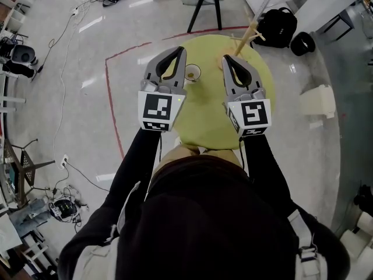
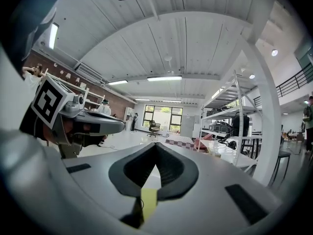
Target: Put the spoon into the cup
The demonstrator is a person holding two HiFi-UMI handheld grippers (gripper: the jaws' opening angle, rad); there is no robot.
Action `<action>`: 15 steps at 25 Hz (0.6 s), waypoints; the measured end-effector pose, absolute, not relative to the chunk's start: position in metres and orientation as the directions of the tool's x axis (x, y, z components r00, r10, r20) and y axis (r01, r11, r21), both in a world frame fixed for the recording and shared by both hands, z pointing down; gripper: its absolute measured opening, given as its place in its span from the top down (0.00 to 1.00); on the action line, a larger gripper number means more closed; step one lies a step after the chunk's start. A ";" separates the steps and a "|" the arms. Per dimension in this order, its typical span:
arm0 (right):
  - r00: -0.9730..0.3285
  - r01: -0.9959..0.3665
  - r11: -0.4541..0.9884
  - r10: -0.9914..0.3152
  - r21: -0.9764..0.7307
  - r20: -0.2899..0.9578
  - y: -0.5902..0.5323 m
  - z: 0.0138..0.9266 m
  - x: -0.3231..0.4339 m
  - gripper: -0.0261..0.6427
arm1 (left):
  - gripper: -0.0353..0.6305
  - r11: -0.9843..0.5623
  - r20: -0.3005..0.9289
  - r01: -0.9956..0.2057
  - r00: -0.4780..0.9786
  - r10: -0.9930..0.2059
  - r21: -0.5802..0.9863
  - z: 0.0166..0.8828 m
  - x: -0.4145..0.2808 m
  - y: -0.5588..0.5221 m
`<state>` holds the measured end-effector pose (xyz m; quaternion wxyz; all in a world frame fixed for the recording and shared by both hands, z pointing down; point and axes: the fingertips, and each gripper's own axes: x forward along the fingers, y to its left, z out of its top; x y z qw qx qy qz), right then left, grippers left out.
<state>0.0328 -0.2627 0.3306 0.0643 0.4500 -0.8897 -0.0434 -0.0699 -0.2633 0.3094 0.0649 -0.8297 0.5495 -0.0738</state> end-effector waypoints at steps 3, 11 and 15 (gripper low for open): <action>-0.585 -0.796 0.590 -0.807 0.135 0.077 -0.261 0.331 0.033 0.92 | 0.92 -0.391 0.059 -0.899 0.387 -0.920 -0.196 0.311 -0.071 -0.262; -0.567 -0.809 0.572 -0.820 0.134 0.079 -0.261 0.335 0.036 0.92 | 0.92 -0.372 0.057 -0.904 0.368 -0.928 -0.210 0.312 -0.078 -0.260; -0.561 -0.810 0.569 -0.823 0.140 0.091 -0.264 0.339 0.031 0.92 | 0.92 -0.373 0.064 -0.903 0.368 -0.928 -0.216 0.312 -0.085 -0.262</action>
